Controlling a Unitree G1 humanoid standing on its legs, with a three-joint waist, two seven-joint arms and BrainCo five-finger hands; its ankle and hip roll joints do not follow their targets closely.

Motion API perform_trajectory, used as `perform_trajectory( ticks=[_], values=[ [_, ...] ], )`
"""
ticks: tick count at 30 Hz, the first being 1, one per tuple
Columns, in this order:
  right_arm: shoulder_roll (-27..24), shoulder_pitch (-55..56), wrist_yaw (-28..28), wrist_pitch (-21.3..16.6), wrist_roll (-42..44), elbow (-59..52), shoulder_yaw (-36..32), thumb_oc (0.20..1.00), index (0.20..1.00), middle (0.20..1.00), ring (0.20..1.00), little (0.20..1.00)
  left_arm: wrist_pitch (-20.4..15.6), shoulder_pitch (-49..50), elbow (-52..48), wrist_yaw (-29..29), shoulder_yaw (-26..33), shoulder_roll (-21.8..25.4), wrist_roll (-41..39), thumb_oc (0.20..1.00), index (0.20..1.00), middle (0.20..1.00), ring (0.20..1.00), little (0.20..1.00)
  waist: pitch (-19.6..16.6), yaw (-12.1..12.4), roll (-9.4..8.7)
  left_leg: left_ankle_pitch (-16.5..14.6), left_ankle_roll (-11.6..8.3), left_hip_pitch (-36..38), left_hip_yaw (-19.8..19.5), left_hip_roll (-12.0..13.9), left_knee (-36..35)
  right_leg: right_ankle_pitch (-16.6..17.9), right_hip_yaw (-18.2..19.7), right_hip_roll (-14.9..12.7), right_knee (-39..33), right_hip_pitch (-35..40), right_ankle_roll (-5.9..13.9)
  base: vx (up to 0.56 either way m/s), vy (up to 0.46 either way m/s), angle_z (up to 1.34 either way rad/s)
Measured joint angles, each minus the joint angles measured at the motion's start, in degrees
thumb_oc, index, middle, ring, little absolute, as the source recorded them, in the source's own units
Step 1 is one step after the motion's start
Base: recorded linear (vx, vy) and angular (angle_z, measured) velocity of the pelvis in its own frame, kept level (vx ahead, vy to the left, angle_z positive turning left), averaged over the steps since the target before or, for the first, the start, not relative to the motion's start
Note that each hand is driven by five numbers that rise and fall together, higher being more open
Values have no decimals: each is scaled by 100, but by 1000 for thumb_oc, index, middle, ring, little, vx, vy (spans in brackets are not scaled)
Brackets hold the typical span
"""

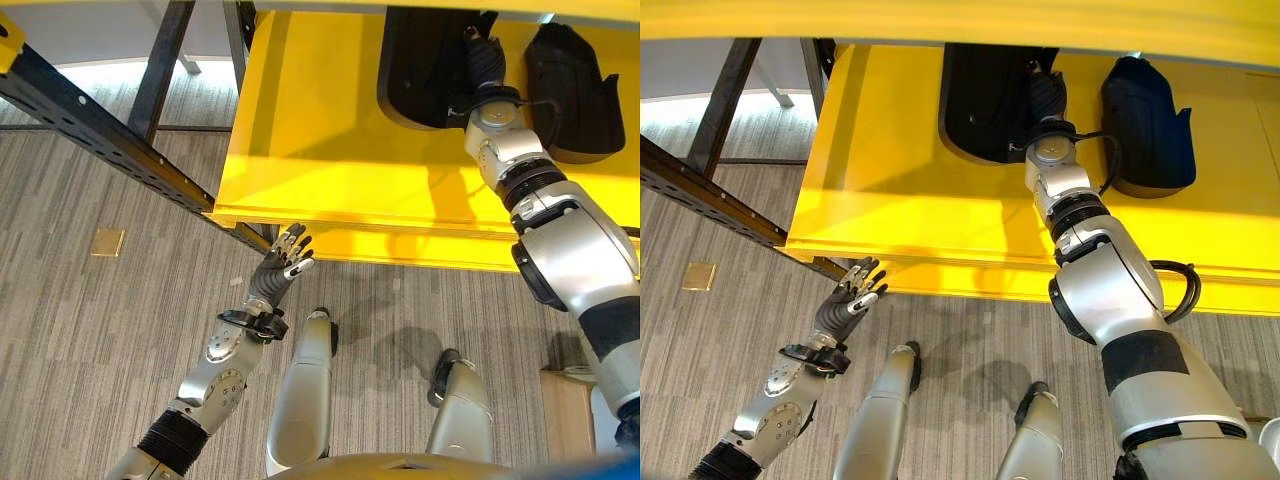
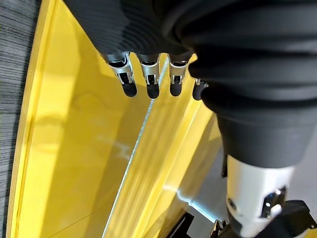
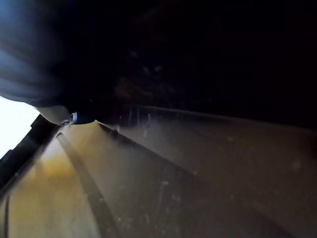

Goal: Move parts from the plastic box to the shelf.

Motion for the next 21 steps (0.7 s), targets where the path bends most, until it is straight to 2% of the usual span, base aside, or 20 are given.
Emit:
perform_trajectory(
  ticks=[14,21],
  values=[
    [-191,0,-2,10,-354,232,57,200,200,200,200,200,-103,-72,1,4,-6,7,0,1000,1000,1000,1000,1000,35,34,71,64,-63,-93,-30,-6,-131,-27,2,4,31,-164,24,-2,-8,0],
    [-290,0,-19,12,-354,391,59,200,200,200,200,200,-129,-106,4,78,-37,4,0,1000,1000,1000,1000,1000,116,22,178,114,-83,-126,-55,4,-212,-48,-43,7,40,-205,56,-3,-15,2]
  ],
)
